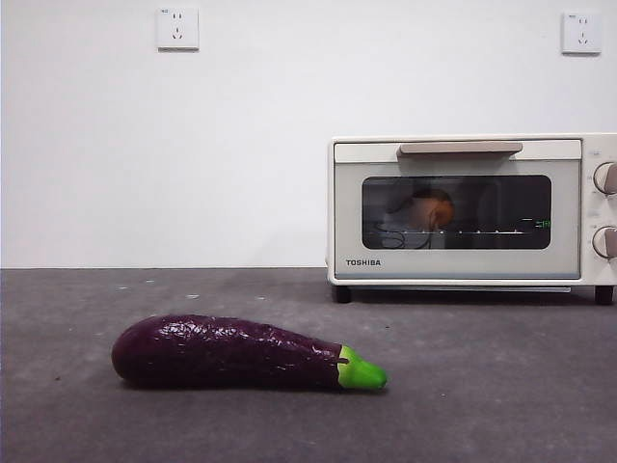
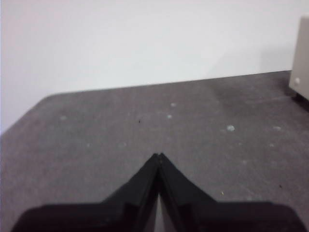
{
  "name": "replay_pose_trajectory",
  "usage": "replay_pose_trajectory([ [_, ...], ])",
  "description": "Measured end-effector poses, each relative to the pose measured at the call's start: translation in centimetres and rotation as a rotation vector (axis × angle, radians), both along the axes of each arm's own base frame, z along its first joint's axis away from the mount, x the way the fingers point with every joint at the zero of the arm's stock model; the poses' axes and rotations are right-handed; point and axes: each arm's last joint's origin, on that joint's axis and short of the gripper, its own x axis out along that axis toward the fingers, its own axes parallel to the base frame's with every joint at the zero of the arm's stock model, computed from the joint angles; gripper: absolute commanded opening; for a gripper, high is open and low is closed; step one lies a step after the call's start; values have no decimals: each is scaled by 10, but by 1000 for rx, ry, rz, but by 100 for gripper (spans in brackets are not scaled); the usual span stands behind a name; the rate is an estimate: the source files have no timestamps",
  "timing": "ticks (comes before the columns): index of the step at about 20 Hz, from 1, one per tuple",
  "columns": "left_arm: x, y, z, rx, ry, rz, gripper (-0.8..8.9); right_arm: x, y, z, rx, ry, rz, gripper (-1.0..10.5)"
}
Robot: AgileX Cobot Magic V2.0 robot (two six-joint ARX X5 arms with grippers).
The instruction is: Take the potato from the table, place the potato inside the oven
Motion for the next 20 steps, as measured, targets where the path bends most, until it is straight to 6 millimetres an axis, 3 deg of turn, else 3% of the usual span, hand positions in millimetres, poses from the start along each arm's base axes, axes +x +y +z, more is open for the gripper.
replay_pose_trajectory([
  [7,0,1,-28,-21,51,11,-4,0,0,0,-1,0,-1,33],
  [20,-1,1,-32,-14,90,13,-4,0,0,0,-2,0,-2,33],
])
